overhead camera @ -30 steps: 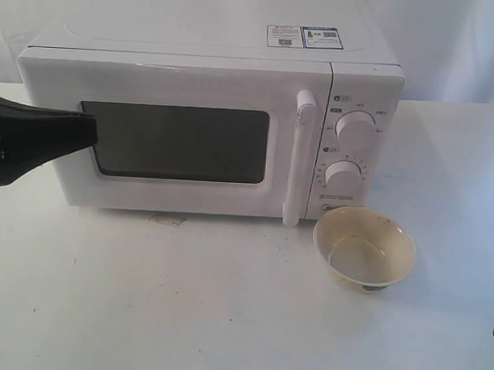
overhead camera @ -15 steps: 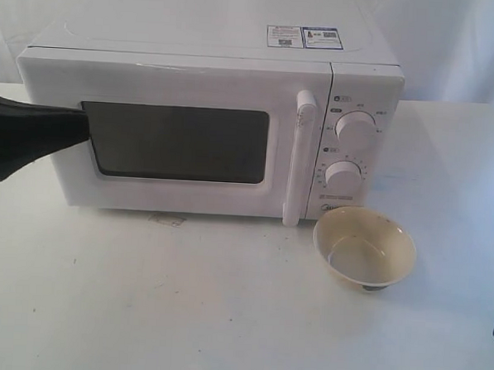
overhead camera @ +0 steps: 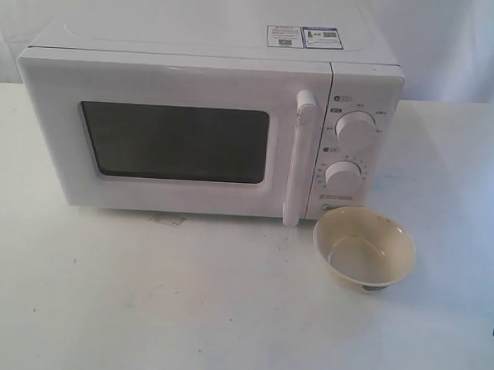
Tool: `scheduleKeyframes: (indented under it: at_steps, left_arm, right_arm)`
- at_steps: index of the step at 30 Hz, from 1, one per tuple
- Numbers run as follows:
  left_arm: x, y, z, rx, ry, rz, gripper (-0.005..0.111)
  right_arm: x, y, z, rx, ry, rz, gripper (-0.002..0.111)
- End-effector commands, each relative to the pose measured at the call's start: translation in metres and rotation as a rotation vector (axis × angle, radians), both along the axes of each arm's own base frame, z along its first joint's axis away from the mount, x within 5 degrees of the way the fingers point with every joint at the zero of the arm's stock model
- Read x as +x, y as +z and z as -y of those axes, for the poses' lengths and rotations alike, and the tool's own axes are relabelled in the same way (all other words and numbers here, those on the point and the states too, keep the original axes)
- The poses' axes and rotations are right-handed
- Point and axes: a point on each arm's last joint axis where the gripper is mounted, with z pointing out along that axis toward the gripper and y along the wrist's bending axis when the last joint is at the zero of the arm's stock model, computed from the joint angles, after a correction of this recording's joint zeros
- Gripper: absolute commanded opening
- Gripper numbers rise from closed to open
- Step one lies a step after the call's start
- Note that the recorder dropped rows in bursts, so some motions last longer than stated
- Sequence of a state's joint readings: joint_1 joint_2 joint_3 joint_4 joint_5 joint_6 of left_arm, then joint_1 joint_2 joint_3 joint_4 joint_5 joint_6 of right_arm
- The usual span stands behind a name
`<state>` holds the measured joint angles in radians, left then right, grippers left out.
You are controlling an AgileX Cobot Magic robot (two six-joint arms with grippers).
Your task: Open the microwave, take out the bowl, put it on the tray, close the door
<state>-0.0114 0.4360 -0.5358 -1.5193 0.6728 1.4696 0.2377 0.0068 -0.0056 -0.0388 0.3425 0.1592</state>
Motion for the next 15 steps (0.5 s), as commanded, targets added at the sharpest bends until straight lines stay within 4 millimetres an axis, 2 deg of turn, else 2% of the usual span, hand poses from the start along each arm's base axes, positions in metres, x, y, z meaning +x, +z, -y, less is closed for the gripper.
scheduleKeyframes:
  at_steps: [1,5,15]
  left_arm:
    - [-0.013,0.001,0.001,-0.040,-0.024,0.008,0.000]
    - [-0.021,-0.005,0.001,-0.084,-0.042,-0.029,0.000]
    - [-0.045,-0.022,-0.011,-0.147,0.121,0.084,0.000]
  right_arm:
    - [0.000,-0.001,0.001,-0.006,-0.011,0.003,0.000]
    - [0.000,-0.001,0.001,-0.006,-0.011,0.003,0.000]
    - [0.000,-0.001,0.001,-0.006,-0.011,0.003,0.000]
